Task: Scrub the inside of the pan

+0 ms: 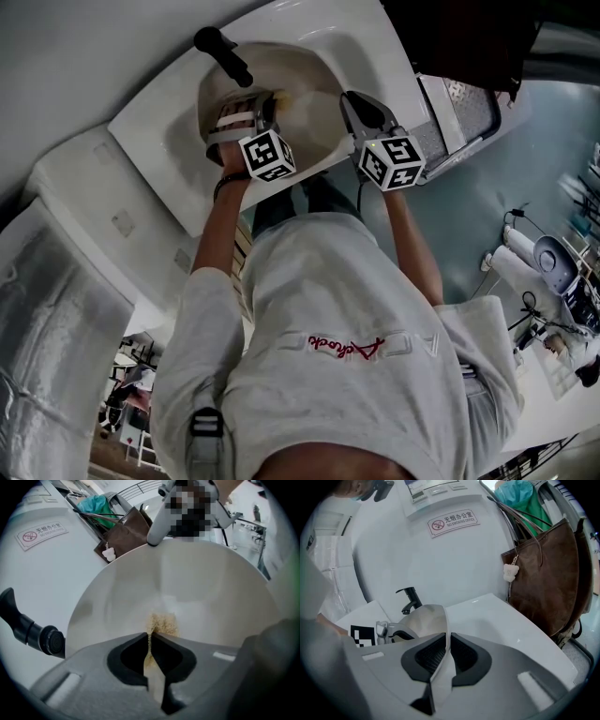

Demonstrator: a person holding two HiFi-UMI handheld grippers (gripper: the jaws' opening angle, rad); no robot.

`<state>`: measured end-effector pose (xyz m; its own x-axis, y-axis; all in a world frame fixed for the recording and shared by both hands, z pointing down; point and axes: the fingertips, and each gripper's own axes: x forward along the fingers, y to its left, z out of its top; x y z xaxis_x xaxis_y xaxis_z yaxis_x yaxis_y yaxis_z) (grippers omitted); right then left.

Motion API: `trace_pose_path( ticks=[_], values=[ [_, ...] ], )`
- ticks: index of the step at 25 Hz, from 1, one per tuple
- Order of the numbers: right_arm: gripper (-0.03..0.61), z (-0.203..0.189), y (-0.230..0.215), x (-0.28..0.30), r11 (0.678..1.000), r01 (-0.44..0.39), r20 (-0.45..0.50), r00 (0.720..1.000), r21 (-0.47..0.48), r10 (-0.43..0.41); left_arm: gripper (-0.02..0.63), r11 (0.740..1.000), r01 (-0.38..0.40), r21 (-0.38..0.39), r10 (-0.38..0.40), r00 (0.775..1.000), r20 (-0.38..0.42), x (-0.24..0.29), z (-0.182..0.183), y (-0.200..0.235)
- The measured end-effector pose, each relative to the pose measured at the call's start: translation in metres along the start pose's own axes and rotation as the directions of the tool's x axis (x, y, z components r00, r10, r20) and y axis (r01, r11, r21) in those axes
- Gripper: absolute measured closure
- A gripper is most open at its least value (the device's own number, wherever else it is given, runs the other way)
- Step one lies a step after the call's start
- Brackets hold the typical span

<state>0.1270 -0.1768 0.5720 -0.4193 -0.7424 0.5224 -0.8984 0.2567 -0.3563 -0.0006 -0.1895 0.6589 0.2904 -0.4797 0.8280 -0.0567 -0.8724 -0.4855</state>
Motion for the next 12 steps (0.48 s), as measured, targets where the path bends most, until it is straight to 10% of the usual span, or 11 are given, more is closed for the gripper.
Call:
trace_pose_path(
  ticks=[12],
  values=[
    [0.538, 0.0, 0.0, 0.0, 1.0, 0.008, 0.002, 1.0, 0.0, -0.008, 0.594, 0.985, 0.112, 0.131, -0.116, 0.993, 0.023, -0.013, 0.027, -0.06]
  ],
)
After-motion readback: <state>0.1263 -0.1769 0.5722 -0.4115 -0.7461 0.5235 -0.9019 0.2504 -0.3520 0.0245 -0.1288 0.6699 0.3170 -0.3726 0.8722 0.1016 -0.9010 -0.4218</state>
